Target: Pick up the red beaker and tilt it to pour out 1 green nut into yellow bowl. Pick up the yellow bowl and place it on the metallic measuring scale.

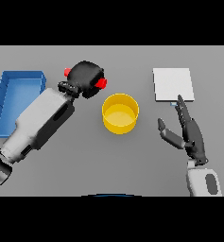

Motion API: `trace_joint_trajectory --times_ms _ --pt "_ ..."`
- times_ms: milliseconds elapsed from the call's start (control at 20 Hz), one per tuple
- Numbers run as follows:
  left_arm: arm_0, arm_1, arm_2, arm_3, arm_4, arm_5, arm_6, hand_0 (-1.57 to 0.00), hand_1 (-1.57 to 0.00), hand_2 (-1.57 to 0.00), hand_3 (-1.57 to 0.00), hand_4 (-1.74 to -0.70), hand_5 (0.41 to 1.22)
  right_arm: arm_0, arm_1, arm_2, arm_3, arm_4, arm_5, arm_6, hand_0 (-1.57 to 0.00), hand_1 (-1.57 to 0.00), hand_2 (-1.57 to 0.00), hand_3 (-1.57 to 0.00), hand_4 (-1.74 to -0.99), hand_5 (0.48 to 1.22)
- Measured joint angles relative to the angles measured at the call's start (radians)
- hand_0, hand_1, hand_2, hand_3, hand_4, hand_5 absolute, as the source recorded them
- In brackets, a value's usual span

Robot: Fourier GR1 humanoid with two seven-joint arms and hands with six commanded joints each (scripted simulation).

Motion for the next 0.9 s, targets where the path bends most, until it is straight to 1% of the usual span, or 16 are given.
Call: trace_joint_trajectory --times_ms 50,100,150,200,250,400,500,550,600,700,750,850,900 --pt "-0.013 0.007 -0.035 0.007 -0.019 -0.024 -0.011 -1.57 -1.57 -1.57 -1.4 -1.65 1.213 -0.008 0.0 -0.007 0.004 -0.004 -0.004 0.012 0.0 0.0 0.0 0.0 -1.279 0.661" --pt "-0.039 0.013 -0.061 0.016 -0.036 -0.05 -0.001 -1.57 -1.57 -1.57 -1.36 -1.66 1.214 -0.017 0.014 -0.005 0.01 -0.014 -0.004 0.023 0.0 0.0 0.0 0.0 -1.279 0.651" --pt "-0.067 0.005 -0.086 0.02 -0.047 -0.086 0.025 -1.57 -1.57 -1.57 -1.33 -1.68 1.216 -0.018 0.013 -0.008 0.009 -0.013 -0.008 0.019 0.0 0.0 0.0 0.0 -1.283 0.644" --pt "-0.086 0.003 -0.113 0.034 -0.059 -0.108 0.03 -1.57 -1.57 -1.57 -1.31 -1.68 1.217 -0.009 0.015 -0.01 0.01 -0.025 0.0 0.019 0.0 0.0 0.0 0.0 -1.292 0.635" --pt "-0.105 0.01 -0.148 0.044 -0.077 -0.14 0.025 -1.57 -1.57 -1.57 -1.3 -1.69 1.218 -0.006 0.013 -0.013 0.004 -0.028 0.001 0.02 0.0 0.0 0.0 0.0 -1.299 0.627" --pt "-0.158 0.008 -0.222 0.07 -0.11 -0.181 0.009 -1.57 -1.57 -1.57 -1.2 -1.71 1.219 -0.002 0.02 -0.018 0.016 -0.051 0.015 0.011 0.0 0.0 0.0 0.0 -1.301 0.607" --pt "-0.2 0.0 -0.264 0.099 -0.129 -0.192 -0.009 -1.57 -1.57 -1.57 -1.34 -1.72 1.22 -0.002 0.019 -0.02 0.004 -0.05 0.01 0.004 0.0 0.0 0.0 0.0 -1.297 0.607" --pt "-0.226 -0.009 -0.287 0.119 -0.141 -0.194 -0.021 -1.57 -1.57 -1.57 -1.38 -1.72 1.22 -0.009 0.021 -0.018 0.013 -0.048 0.011 0.006 0.0 0.0 0.0 0.0 -1.299 0.605" --pt "-0.249 -0.007 -0.312 0.127 -0.158 -0.19 -0.038 -1.57 -1.57 -1.57 -1.42 -1.73 1.22 -0.019 0.019 -0.022 0.016 -0.05 0.009 0.02 0.0 0.0 0.0 0.0 -1.3 0.601" --pt "-0.274 -0.022 -0.364 0.137 -0.184 -0.199 -0.038 -1.57 -1.57 -1.57 -1.47 -1.73 1.221 -0.006 0.015 -0.023 0.017 -0.039 0.003 0.006 0.0 0.0 0.0 0.0 -1.298 0.599" --pt "-0.289 -0.015 -0.384 0.141 -0.192 -0.201 -0.059 -1.57 -1.57 -1.57 -1.49 -1.73 1.221 -0.007 0.007 -0.029 0.019 -0.039 0.001 0.013 0.0 0.0 0.0 0.0 -1.299 0.601" --pt "-0.301 -0.011 -0.43 0.134 -0.218 -0.191 -0.063 -1.57 -1.57 -1.57 -1.52 -1.74 1.221 -0.016 0.01 -0.02 0.028 -0.023 -0.004 0.014 0.0 0.0 0.0 0.0 -1.291 0.603" --pt "-0.315 -0.016 -0.45 0.153 -0.231 -0.176 -0.07 -1.57 -1.57 -1.57 -1.53 -1.74 1.221 -0.012 0.008 -0.025 0.029 -0.028 -0.001 0.009 0.0 0.0 0.0 0.0 -1.29 0.604"
